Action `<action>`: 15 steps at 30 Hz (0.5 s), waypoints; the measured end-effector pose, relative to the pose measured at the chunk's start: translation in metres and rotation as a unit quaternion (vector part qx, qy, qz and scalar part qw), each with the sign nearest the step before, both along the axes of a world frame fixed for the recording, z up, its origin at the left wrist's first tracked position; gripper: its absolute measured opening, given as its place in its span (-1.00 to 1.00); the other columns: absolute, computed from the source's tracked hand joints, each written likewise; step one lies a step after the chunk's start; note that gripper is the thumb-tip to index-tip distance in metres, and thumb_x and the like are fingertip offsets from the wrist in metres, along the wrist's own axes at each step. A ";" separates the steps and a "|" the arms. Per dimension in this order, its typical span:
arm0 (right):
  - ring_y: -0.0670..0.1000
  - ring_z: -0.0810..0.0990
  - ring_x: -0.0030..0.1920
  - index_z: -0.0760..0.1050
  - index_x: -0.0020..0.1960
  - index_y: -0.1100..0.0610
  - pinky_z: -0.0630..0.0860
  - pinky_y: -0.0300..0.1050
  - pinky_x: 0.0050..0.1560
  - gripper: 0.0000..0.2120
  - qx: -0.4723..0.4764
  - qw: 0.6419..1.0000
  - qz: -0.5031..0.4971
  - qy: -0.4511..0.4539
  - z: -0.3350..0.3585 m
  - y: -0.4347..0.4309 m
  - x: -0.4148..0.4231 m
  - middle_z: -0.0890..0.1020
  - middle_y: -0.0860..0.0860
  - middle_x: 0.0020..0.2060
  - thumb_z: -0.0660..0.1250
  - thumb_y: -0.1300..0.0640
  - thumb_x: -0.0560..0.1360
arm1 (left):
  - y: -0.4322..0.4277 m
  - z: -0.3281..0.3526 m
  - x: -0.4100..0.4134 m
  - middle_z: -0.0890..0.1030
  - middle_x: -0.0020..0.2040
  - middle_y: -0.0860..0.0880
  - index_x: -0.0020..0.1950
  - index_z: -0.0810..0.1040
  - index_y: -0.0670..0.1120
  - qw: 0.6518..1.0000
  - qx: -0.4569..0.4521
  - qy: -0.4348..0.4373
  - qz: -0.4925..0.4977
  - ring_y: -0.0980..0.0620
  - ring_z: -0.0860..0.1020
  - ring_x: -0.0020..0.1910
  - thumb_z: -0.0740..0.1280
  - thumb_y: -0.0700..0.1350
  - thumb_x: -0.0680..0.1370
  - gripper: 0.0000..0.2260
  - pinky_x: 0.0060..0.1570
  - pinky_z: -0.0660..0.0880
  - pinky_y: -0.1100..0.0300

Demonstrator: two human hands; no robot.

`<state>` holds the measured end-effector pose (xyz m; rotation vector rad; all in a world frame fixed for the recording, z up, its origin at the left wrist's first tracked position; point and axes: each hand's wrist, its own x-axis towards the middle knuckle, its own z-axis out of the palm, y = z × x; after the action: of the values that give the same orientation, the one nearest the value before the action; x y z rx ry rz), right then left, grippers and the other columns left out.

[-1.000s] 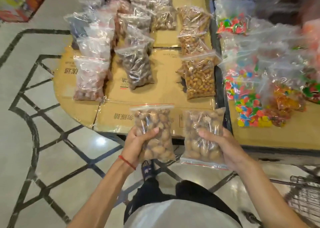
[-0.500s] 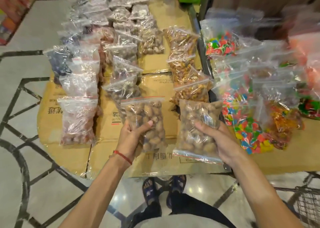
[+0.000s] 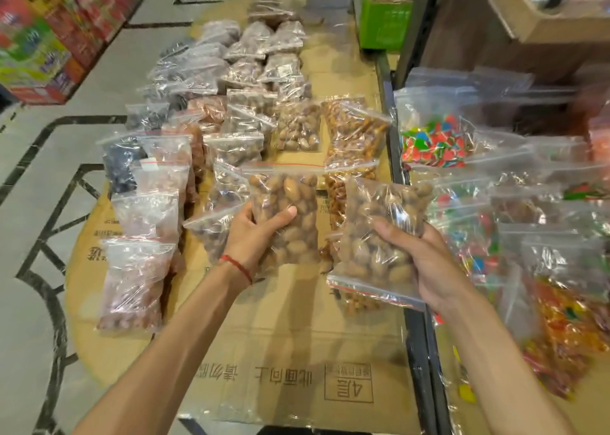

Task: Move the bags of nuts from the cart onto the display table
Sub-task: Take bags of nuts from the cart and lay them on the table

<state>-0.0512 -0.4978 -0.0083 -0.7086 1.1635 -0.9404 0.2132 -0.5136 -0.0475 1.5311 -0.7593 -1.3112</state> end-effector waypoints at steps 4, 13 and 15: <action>0.14 0.78 0.00 0.68 0.18 0.11 0.61 0.29 0.25 -0.59 -0.001 1.000 -0.016 0.000 0.015 -0.029 0.002 0.78 0.16 0.07 0.59 0.07 0.35 | -0.056 0.012 0.001 0.68 -0.31 0.13 -0.16 0.55 -0.06 0.998 -0.025 -0.062 -0.019 0.20 0.66 -0.28 0.59 -0.27 0.44 -0.76 -0.24 0.62 0.26; 0.13 0.77 -0.04 0.76 0.01 0.05 0.57 0.36 0.28 -0.79 0.000 0.998 -0.060 0.017 0.023 -0.082 0.015 0.79 0.15 0.04 0.57 0.07 0.37 | -0.186 0.019 0.015 0.65 0.09 0.00 0.24 0.48 -0.02 0.989 -0.031 -0.117 -0.084 -0.03 0.67 0.07 0.66 -0.14 0.39 -0.48 0.10 0.66 -0.01; 0.13 0.78 -0.01 0.71 0.13 0.09 0.56 0.38 0.32 -0.67 0.011 0.997 -0.072 0.017 0.021 -0.090 0.020 0.79 0.15 0.06 0.56 0.09 0.37 | -0.212 0.010 0.020 0.66 0.13 -0.07 0.33 0.47 -0.06 0.989 -0.006 -0.113 -0.095 -0.09 0.68 0.10 0.64 -0.13 0.41 -0.43 0.12 0.66 -0.10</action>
<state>-0.0308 -0.5880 0.0128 -0.6317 1.2663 -1.0365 0.2328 -0.7252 -0.0373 1.6482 -1.0771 -1.2800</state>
